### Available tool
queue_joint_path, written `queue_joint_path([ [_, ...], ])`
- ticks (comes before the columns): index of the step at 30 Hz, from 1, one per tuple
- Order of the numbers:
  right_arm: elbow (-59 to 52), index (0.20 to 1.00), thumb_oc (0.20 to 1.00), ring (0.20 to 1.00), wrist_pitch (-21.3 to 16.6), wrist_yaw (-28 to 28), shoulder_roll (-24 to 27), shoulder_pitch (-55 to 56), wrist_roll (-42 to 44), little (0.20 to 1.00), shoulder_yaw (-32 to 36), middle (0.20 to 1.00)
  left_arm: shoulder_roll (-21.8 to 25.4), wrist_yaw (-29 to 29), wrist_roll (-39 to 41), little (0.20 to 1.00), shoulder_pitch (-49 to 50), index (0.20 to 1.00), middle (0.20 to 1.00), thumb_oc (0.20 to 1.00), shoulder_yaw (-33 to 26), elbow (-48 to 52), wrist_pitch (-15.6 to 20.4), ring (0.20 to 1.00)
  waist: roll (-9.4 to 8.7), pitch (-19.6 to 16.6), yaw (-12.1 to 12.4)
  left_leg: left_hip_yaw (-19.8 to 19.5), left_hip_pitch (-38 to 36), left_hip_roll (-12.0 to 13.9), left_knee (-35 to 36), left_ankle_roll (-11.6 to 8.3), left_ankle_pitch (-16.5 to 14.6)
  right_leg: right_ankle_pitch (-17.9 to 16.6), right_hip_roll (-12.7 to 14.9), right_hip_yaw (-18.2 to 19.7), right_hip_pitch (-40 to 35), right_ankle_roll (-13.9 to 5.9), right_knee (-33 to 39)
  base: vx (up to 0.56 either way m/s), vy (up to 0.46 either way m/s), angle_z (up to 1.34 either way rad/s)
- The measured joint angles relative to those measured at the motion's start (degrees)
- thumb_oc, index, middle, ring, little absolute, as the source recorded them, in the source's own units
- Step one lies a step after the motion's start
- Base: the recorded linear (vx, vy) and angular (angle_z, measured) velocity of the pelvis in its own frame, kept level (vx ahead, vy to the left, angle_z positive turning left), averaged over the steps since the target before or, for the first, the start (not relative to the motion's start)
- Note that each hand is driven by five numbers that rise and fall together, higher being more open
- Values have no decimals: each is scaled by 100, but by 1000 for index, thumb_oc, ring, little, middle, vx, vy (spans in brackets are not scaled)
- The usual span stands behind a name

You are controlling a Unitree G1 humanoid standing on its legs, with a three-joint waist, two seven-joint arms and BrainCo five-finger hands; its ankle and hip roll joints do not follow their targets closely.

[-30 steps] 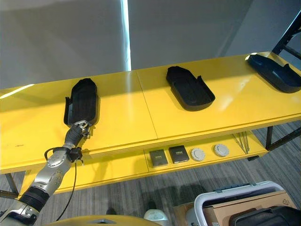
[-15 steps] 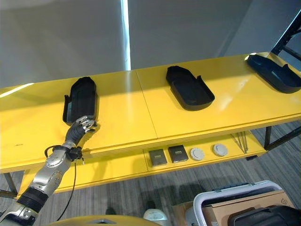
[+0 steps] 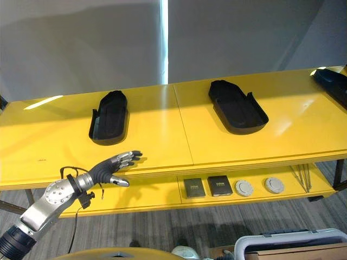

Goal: Move parts from the plastic box to the shelf.

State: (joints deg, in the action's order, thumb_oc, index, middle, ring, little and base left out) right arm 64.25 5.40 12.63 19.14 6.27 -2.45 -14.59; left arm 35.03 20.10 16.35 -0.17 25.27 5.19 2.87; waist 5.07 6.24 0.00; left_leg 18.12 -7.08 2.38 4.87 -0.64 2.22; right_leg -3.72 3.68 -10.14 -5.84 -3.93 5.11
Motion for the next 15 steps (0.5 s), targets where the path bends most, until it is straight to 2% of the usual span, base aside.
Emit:
queue_joint_path([
  [4,126,1000,1000,1000,0,-1,0,-18,73,1000,0,1000,8,-550,-453,1000,163,1000,1000,1000,-24,-600,88,1000,14,-69,94,-66,48,0,2,-11,-2,9,-4,-41,-18,1,0,-50,-15,7],
  [8,197,1000,1000,1000,10,-14,0,-32,121,1000,-48,1000,-9,-903,-512,1000,446,1000,1000,1000,-113,-832,234,1000,-65,-257,180,-105,88,7,2,-37,-19,34,-8,-105,-6,11,1,-58,-18,6],
  [12,191,1000,1000,1000,68,-19,1,9,318,1000,-42,1000,-37,-1021,-594,1000,694,1000,1000,1000,-286,-1067,528,1000,-63,-341,227,-181,97,4,3,-38,-23,57,-7,-155,-27,12,0,-26,-20,9],
  [15,194,1000,1000,1000,106,-138,41,-17,319,1000,-48,1000,-309,-1426,-656,1000,687,1000,1000,1000,-308,-1552,832,1000,5,-406,236,-231,102,8,3,-19,-39,71,-12,-198,-50,11,1,-4,-38,7],
])
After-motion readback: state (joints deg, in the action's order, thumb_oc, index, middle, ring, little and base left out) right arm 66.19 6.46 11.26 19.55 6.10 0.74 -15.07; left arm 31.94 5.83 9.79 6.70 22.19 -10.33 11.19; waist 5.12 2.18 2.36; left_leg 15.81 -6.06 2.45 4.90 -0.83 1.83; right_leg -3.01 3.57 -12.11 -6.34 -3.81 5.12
